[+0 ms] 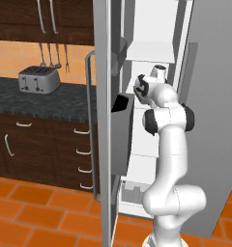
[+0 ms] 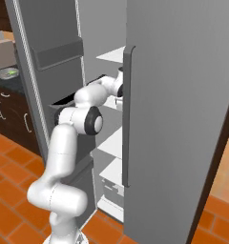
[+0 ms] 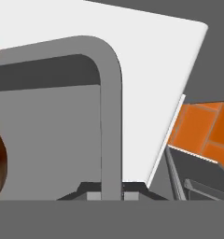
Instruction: Take the meat container that has the chicken drumstick and place it on the second highest rack of the freezer. Then take the vegetable container that has the lemon wedge and sweet potato and place it on the highest rack of the freezer.
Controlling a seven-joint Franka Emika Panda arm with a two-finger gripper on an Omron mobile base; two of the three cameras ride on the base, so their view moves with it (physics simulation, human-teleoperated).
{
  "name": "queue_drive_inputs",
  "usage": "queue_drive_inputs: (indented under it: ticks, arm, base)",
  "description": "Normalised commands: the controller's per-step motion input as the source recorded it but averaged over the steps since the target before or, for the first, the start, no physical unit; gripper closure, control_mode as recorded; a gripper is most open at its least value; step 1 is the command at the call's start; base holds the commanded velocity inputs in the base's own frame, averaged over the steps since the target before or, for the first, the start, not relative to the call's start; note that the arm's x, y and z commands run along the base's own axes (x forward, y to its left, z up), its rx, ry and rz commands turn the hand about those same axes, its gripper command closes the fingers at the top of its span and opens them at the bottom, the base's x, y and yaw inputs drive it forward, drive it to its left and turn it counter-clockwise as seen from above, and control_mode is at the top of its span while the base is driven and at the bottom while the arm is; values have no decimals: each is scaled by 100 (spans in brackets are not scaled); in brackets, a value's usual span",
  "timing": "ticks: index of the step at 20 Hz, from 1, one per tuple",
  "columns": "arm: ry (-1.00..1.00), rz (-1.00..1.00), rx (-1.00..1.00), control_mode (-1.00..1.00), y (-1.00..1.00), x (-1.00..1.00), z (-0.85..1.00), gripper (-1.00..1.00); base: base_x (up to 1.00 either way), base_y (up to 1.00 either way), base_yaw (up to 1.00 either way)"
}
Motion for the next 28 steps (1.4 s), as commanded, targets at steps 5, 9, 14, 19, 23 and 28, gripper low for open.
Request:
queue_drive_inputs:
  ticks: [5,9,14,19,23,28]
  arm:
    - [0,0,0,-100,0,0,0,-100]
    - [0,0,-4,-100,0,-1,8,-100]
    - [-27,1,0,-100,0,-91,10,-100]
    - [-19,4,0,-100,18,-88,-16,-100]
    - [-6,3,-4,-100,33,-36,-41,-100]
    - [-18,0,0,-100,0,-58,45,-100]
  base:
    - [0,0,0]
    - [0,0,0]
    - [0,0,0]
    - [0,0,0]
    - [0,0,0]
    - [0,0,0]
